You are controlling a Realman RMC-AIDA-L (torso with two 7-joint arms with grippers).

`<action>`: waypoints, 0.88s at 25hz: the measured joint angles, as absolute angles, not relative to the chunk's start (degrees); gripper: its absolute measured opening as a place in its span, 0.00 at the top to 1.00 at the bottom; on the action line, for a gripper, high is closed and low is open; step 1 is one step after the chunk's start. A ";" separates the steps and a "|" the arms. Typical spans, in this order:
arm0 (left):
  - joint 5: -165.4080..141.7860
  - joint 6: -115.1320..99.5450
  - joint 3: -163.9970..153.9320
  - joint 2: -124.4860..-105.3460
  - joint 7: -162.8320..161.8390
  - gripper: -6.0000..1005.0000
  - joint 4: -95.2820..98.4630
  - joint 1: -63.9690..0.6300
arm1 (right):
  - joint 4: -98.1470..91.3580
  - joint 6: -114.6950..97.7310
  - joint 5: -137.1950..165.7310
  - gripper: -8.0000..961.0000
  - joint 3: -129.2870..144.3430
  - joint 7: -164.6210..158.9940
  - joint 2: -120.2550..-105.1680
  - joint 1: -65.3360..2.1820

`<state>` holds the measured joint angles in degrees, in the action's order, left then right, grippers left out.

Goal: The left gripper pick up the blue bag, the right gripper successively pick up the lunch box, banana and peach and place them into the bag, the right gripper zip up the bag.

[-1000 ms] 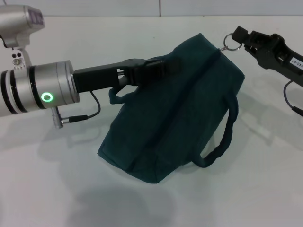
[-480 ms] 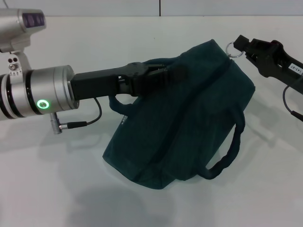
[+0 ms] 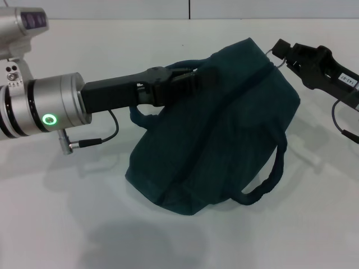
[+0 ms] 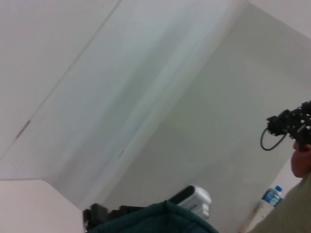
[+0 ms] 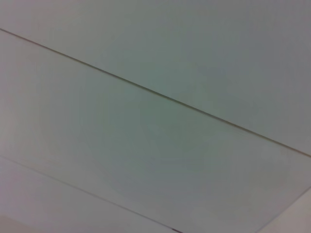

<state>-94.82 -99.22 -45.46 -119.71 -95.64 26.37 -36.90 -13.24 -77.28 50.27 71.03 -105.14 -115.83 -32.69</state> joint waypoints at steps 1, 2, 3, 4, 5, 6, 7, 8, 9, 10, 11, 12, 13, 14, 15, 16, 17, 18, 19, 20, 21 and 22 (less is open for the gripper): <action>-94.78 -98.87 -45.45 -119.71 -95.63 0.94 26.37 -36.89 | -13.27 -77.66 50.25 0.95 70.96 -105.13 -115.84 -32.68; -94.78 -98.58 -45.45 -119.70 -95.63 0.94 26.37 -36.89 | -13.29 -77.92 50.23 0.95 70.90 -105.13 -115.84 -32.68; -94.78 -98.42 -45.44 -119.69 -95.63 0.94 26.37 -36.90 | -13.38 -78.43 50.19 0.95 70.86 -105.12 -115.81 -32.71; -94.77 -98.06 -45.44 -119.66 -95.66 0.94 26.37 -36.99 | -13.38 -78.43 50.19 0.95 70.86 -105.12 -115.81 -32.71; -94.76 -97.86 -45.44 -119.64 -95.71 0.94 26.37 -37.09 | -13.48 -78.62 50.14 0.95 70.83 -105.12 -115.75 -32.73; -94.75 -97.65 -45.44 -119.62 -95.77 0.94 26.38 -37.20 | -13.69 -78.80 50.13 0.95 70.81 -105.12 -115.70 -32.70; -94.73 -97.36 -45.44 -119.61 -95.85 0.94 26.44 -37.34 | -13.88 -78.95 50.12 0.95 70.67 -105.12 -115.65 -32.61; -94.71 -97.11 -45.41 -119.61 -95.90 0.94 26.51 -37.41 | -14.01 -79.09 50.07 0.91 70.46 -105.12 -115.57 -32.49; -94.64 -96.91 -45.40 -119.61 -95.94 0.94 26.54 -37.44 | -14.10 -79.26 50.01 0.88 70.07 -105.12 -115.51 -32.31; -94.49 -96.48 -45.37 -119.61 -95.99 0.94 26.62 -37.46 | -14.13 -79.34 49.93 0.84 69.74 -105.12 -115.45 -32.19; -94.32 -95.86 -45.35 -119.60 -96.04 0.94 26.65 -37.47 | -14.14 -79.38 49.87 0.81 69.40 -105.12 -115.36 -32.01; -94.24 -95.32 -45.34 -119.54 -96.05 0.94 26.67 -37.47 | -14.22 -79.39 49.77 0.77 69.21 -105.10 -115.29 -31.80; -94.17 -94.80 -45.34 -119.49 -96.08 0.94 26.69 -37.48 | -14.40 -79.40 49.64 0.73 69.02 -105.06 -115.19 -31.48; -94.10 -94.22 -45.34 -119.47 -96.11 0.94 26.71 -37.51 | -14.61 -79.40 49.59 0.69 68.89 -105.03 -115.17 -31.21; -94.05 -93.75 -45.34 -119.46 -96.14 0.94 26.72 -37.57 | -14.93 -79.40 49.53 0.66 68.68 -104.99 -115.14 -30.82; -94.03 -92.86 -45.34 -119.45 -96.18 0.94 26.69 -37.85 | -15.25 -79.42 49.53 0.62 68.41 -104.96 -115.12 -30.36; -94.03 -92.22 -45.34 -119.45 -96.20 0.94 26.61 -38.07 | -15.42 -79.47 49.53 0.58 68.13 -104.96 -115.12 -30.03; -94.03 -91.55 -45.35 -119.46 -96.22 0.94 26.49 -38.36 | -15.55 -79.55 49.52 0.54 67.91 -104.95 -115.12 -29.71; -94.02 -90.90 -45.36 -119.49 -96.22 0.94 26.35 -38.64 | -15.64 -79.72 49.53 0.42 67.73 -104.90 -115.08 -29.43; -94.02 -90.22 -45.38 -119.53 -96.23 0.94 26.32 -38.83 | -15.65 -79.81 49.52 0.29 67.67 -104.83 -115.04 -29.33; -94.01 -89.64 -45.40 -119.55 -96.27 0.94 26.29 -39.00 | -15.65 -79.93 49.52 0.27 67.63 -104.71 -114.99 -29.24; -94.02 -89.12 -45.42 -119.58 -96.41 0.94 26.26 -39.18 | -15.65 -80.04 49.51 0.25 67.62 -104.59 -114.95 -29.19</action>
<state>-94.01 -89.12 -45.42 -119.58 -96.41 26.26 -39.18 -15.65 -80.04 49.51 67.62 -104.59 -114.95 -29.19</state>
